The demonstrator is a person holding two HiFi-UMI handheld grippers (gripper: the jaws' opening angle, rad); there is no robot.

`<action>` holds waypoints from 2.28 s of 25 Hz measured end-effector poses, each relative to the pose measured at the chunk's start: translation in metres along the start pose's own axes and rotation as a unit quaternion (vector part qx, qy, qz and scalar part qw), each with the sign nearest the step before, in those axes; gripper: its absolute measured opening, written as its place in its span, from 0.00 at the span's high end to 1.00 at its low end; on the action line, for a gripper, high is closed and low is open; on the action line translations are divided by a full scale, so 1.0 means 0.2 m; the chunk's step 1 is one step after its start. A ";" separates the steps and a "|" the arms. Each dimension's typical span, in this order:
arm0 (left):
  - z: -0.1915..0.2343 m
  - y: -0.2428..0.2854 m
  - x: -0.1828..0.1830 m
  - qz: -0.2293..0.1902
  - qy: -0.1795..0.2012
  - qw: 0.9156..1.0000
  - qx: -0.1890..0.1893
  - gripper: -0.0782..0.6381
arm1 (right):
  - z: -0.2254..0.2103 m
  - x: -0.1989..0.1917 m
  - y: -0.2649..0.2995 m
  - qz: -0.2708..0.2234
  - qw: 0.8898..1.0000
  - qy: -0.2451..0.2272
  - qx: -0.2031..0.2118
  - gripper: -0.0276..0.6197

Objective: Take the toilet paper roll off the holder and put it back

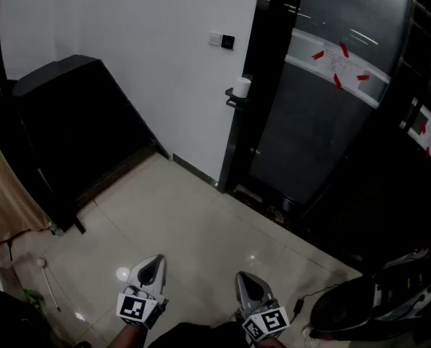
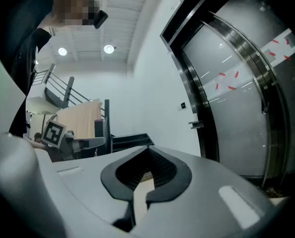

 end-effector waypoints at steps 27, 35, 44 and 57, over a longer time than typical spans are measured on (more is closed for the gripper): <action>-0.55 1.15 -0.22 0.002 0.013 1.000 0.016 0.89 | -1.29 -0.07 0.32 -0.024 0.999 0.023 0.029 0.94; -0.64 1.34 -0.26 0.008 0.018 0.999 0.033 0.89 | -1.51 -0.11 0.40 -0.027 0.998 0.039 0.048 0.94; -0.55 1.55 -0.24 0.023 0.030 0.999 0.007 0.89 | -1.56 -0.14 0.61 -0.019 0.998 0.047 0.041 0.94; -0.03 2.03 -0.09 0.011 0.008 1.000 -0.015 0.89 | -1.61 -0.06 1.22 0.001 1.000 0.016 0.017 0.94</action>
Point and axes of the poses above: the fingertips, and each gripper's own axes: y forward along the fingers, z to its left, x out of its top, the point moved 10 cm from there along -y, backward along the fingers, and after that the axes turned 11 degrees about -y, right-handed, at the moved point
